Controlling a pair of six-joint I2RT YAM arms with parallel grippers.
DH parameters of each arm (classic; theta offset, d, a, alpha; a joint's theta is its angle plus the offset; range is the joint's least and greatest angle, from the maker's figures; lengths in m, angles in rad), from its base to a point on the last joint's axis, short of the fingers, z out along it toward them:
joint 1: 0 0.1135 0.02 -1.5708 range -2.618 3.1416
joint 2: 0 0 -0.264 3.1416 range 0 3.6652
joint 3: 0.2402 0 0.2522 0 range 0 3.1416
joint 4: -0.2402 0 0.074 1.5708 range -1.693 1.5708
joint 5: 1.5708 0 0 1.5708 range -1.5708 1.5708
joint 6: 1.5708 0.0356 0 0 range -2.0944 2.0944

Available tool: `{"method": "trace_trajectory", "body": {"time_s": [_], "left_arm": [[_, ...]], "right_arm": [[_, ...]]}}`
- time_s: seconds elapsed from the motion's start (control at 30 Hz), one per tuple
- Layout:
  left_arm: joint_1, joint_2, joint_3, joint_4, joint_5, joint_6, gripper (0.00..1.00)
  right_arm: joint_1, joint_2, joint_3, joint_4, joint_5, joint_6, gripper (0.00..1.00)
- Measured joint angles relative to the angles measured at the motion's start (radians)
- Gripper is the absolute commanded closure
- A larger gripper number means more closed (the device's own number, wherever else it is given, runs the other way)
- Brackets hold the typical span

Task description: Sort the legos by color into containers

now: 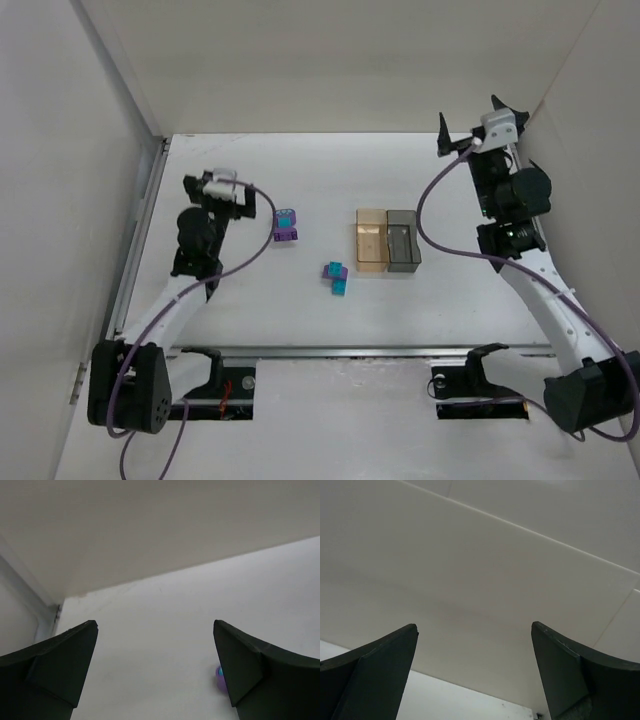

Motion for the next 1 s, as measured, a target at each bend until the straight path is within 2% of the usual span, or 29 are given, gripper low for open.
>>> {"method": "trace_trajectory", "body": {"time_s": [0.07,0.2,0.33,0.5,0.67,0.8,0.87,0.9,1.0], "left_arm": [[0.002,0.037,0.202,-0.148,0.042,0.02,0.0],[-0.004,0.221,0.591,-0.493,0.145,0.056,0.0],[-0.057,0.456,0.874,-0.829,0.192,0.056,0.0],[-0.125,0.562,0.926,-1.048,0.165,-0.055,0.0],[-0.116,0.562,1.039,-1.132,0.147,-0.208,0.0],[-0.01,0.522,1.054,-1.068,0.441,-0.23,0.0],[0.015,0.516,1.046,-1.088,0.482,-0.217,0.0],[0.008,0.518,1.047,-1.102,0.469,-0.198,0.0],[-0.089,0.527,1.057,-1.155,0.284,-0.13,0.0]], "right_arm": [[0.076,0.042,0.068,-0.029,0.121,-0.056,0.0],[0.173,0.141,0.172,-0.065,0.397,-0.111,0.0],[0.24,0.231,0.199,-0.117,0.557,-0.105,0.0],[0.268,0.287,0.266,-0.33,0.594,0.077,0.0],[0.273,0.282,0.272,-0.422,0.557,0.241,0.0],[0.274,0.282,0.269,-0.452,0.538,0.324,0.0],[0.279,0.28,0.266,-0.462,0.538,0.356,0.0],[0.282,0.278,0.262,-0.466,0.537,0.371,0.0],[0.303,0.268,0.245,-0.477,0.535,0.402,0.0]]}}
